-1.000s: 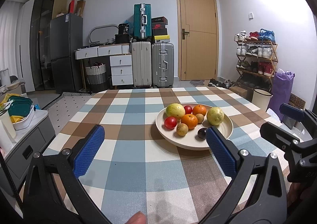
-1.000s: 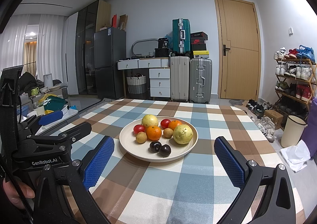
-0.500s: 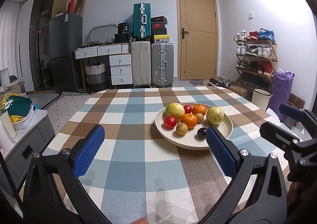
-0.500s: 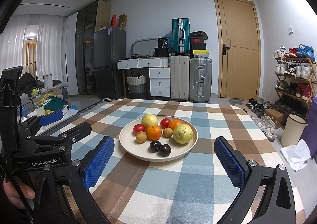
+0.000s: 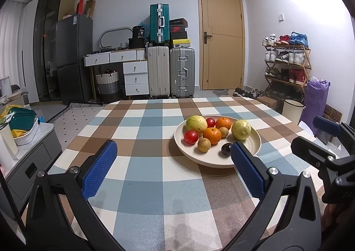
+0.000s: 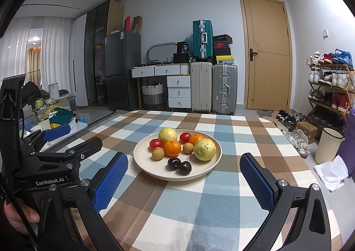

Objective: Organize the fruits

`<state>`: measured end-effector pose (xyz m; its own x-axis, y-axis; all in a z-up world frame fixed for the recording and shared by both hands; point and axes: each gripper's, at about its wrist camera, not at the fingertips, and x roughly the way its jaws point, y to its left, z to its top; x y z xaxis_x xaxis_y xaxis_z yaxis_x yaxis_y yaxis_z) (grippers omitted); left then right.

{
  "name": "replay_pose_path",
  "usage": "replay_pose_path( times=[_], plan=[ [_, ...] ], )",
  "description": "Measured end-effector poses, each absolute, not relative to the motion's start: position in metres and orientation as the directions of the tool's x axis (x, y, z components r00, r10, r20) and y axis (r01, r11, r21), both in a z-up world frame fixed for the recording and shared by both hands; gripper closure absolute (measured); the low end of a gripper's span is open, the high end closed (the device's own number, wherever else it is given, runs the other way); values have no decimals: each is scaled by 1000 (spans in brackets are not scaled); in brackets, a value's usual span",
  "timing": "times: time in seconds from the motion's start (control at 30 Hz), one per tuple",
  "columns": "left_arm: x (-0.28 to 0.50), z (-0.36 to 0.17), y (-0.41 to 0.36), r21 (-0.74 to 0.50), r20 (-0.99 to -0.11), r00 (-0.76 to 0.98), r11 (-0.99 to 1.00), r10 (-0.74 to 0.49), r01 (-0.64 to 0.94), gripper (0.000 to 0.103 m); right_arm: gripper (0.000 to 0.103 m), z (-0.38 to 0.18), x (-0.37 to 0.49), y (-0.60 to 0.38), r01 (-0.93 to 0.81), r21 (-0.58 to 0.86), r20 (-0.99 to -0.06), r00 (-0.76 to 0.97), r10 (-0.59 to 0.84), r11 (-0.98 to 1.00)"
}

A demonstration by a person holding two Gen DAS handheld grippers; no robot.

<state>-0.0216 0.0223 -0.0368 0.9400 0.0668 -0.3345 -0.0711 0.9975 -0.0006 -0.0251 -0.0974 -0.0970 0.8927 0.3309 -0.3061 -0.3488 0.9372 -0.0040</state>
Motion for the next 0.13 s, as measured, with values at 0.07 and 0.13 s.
replay_pose_path(
  times=[0.07,0.13],
  plan=[
    [-24,-35,23,-4,-324,944,998,62,-66,1,0,-97,-25,-97,-349,-4,-307,893,331,937],
    [-23,-36,23,-4,-330,942,998,56,-61,1,0,-97,-25,-97,-349,-3,-306,892,331,937]
  ],
)
